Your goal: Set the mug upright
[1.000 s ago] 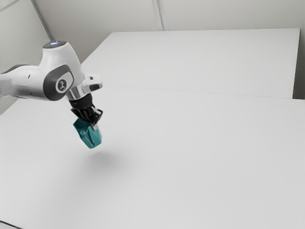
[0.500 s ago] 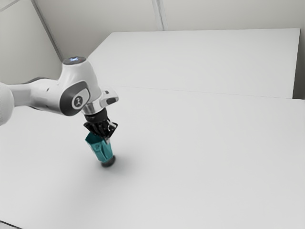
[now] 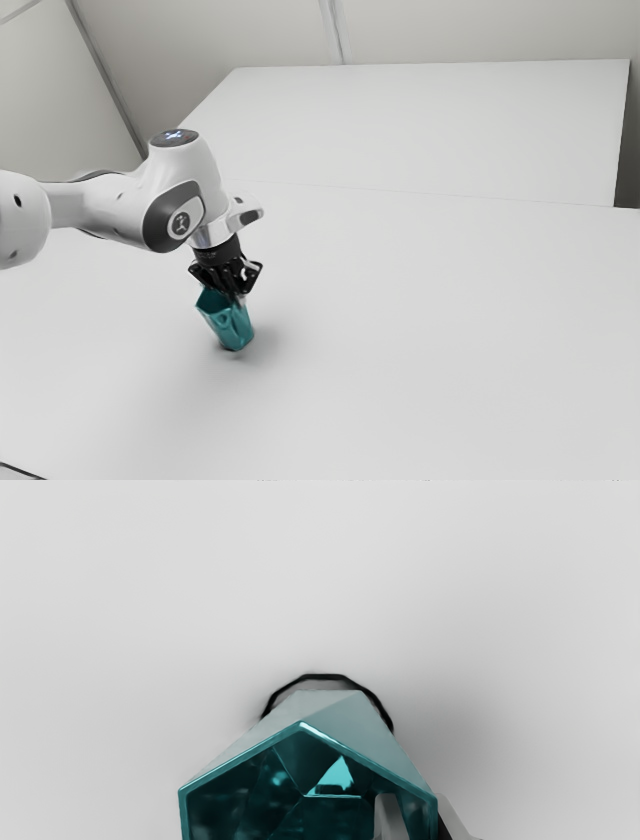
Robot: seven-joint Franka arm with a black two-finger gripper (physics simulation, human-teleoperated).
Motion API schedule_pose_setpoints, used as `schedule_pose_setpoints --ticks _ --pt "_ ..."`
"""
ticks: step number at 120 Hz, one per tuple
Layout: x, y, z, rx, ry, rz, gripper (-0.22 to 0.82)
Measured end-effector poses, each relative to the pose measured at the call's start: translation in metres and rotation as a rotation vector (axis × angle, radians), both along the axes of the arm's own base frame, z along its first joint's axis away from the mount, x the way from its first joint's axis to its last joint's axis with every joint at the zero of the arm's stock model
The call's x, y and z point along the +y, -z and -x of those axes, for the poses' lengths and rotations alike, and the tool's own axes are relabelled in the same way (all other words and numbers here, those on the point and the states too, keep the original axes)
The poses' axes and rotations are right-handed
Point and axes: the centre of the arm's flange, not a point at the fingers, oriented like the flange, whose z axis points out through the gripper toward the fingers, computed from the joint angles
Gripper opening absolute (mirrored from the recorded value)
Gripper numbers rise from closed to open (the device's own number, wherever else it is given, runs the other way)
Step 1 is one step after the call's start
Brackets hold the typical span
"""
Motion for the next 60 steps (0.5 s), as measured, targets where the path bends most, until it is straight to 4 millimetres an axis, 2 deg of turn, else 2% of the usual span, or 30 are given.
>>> schedule_pose_setpoints --ticks 16,31,48,60 --pt "-0.004 -0.003 -0.001 -0.013 -0.009 0.003 0.03" --pt "-0.008 -0.018 -0.004 -0.045 -0.014 0.009 0.13" --pt "-0.018 -0.041 -0.013 -0.088 -0.004 0.015 0.33" --pt "-0.022 -0.071 -0.025 -0.11 -0.006 0.017 0.42"
